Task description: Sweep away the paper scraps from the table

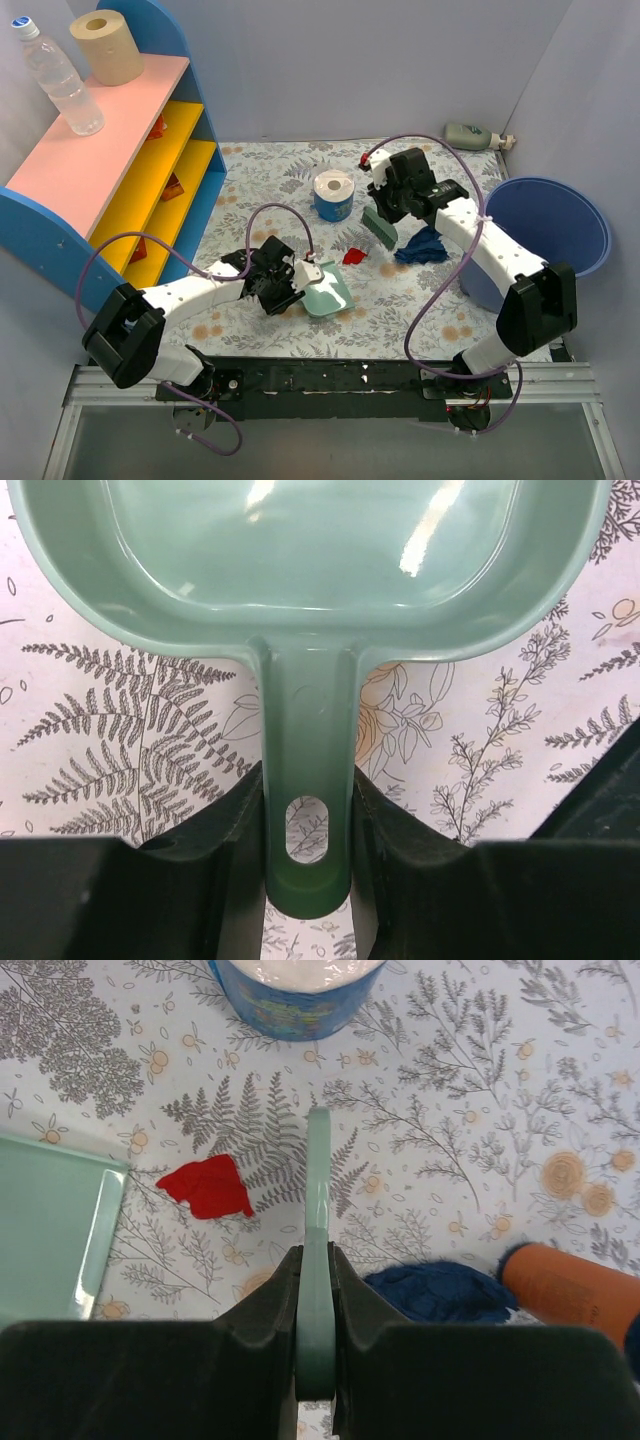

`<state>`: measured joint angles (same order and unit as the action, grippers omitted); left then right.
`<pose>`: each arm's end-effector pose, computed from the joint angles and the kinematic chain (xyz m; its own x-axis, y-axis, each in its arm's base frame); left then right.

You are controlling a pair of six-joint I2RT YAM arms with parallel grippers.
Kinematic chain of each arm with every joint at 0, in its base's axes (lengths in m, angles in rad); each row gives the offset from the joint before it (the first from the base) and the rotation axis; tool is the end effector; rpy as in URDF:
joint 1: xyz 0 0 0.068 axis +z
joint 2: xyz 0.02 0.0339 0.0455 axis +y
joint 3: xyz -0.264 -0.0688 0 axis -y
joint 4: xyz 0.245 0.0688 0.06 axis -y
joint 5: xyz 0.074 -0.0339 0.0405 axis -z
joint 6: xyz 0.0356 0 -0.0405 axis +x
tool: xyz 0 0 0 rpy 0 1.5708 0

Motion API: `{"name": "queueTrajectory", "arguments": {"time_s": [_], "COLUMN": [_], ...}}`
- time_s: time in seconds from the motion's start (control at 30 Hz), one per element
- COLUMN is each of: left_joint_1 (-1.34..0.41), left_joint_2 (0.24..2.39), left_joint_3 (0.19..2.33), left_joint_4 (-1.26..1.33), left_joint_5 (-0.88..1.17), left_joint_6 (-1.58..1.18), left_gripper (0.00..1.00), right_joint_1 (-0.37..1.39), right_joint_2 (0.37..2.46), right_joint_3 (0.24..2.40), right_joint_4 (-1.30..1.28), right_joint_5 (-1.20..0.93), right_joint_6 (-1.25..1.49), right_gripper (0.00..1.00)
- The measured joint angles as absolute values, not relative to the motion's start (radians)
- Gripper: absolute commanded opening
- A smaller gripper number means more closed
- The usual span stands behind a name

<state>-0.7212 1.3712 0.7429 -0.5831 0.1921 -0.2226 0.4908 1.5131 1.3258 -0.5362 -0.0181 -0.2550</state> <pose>0.1753 -0.1632 0.1748 -0.8399 0.4499 -0.3036 0.5261 0.8122 -0.2520 0.2985 0.1603 0.3178 -0.4431 -0.5228 -0.7283 -0.6149 0.7684 -0.1775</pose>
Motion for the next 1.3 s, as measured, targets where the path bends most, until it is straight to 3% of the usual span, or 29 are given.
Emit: {"name": "queueTrajectory", "arguments": {"time_s": [0.63, 0.93, 1.3], "left_joint_1": [-0.708, -0.708, -0.708], "left_joint_2": [1.404, 1.509, 1.518], "left_joint_3": [0.83, 0.886, 0.899], "left_joint_4": [-0.767, -0.746, -0.727], "left_joint_5": [0.127, 0.126, 0.132], "left_joint_6": [-0.282, -0.285, -0.285], "left_gripper": [0.0, 0.0, 0.0], "right_joint_1": [0.65, 0.695, 0.66], "right_joint_2": [1.607, 1.607, 1.41], "right_joint_3": [1.286, 1.311, 1.318], "right_joint_4": [-0.473, -0.483, -0.559], "right_joint_5": [0.025, -0.183, -0.06], "right_joint_6": [-0.162, -0.109, -0.24], "right_gripper": [0.01, 0.01, 0.01]}}
